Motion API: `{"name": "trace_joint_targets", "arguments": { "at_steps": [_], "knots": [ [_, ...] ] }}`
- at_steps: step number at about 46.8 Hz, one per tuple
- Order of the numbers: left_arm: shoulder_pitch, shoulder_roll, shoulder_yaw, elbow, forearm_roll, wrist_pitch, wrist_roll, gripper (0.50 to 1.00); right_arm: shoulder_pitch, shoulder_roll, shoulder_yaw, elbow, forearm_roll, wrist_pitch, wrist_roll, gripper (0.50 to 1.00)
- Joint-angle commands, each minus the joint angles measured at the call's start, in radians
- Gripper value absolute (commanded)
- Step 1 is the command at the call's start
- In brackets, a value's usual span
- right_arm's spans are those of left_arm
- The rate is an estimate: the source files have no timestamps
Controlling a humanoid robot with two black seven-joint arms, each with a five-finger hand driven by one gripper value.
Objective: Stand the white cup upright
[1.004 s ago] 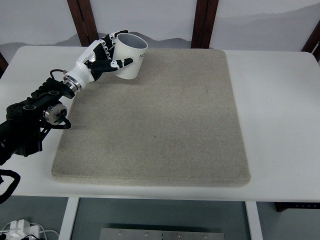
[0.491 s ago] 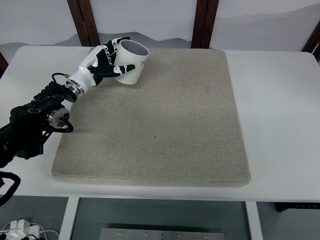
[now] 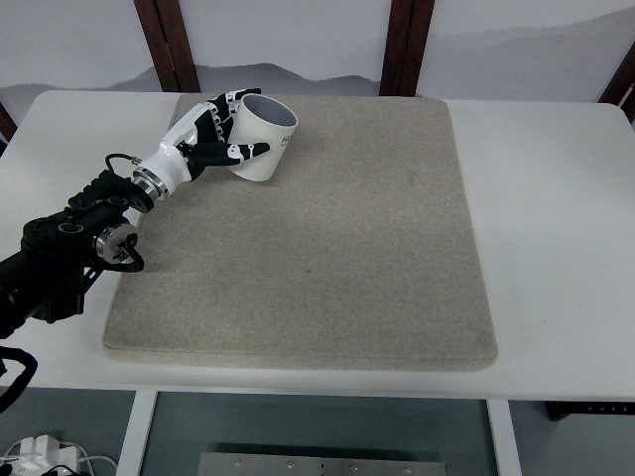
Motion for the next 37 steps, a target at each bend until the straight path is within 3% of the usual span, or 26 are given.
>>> {"name": "trace_joint_targets", "arguments": {
  "at_steps": [1, 7, 24, 28, 37],
  "knots": [
    [0.001, 0.002, 0.011, 0.000, -0.001, 0.000, 0.000, 0.833, 0.000, 0.000, 0.001, 0.000, 0.000, 0.000, 0.000, 0.952],
    [0.004, 0.005, 0.015, 0.000, 0.000, -0.001, 0.000, 0.870, 0.001, 0.000, 0.000, 0.000, 0.000, 0.000, 0.000, 0.952],
    [0.004, 0.008, 0.018, 0.000, -0.001, -0.003, 0.000, 0.915, 0.000, 0.000, 0.001, 0.000, 0.000, 0.000, 0.000, 0.952],
    [0.004, 0.009, 0.018, 0.000, -0.001, -0.003, 0.000, 0.956, 0.001, 0.000, 0.000, 0.000, 0.000, 0.000, 0.000, 0.952],
    [0.004, 0.009, 0.017, -0.002, -0.003, -0.004, 0.000, 0.975, 0.001, 0.000, 0.000, 0.000, 0.000, 0.000, 0.000, 0.952]
  ]
}}
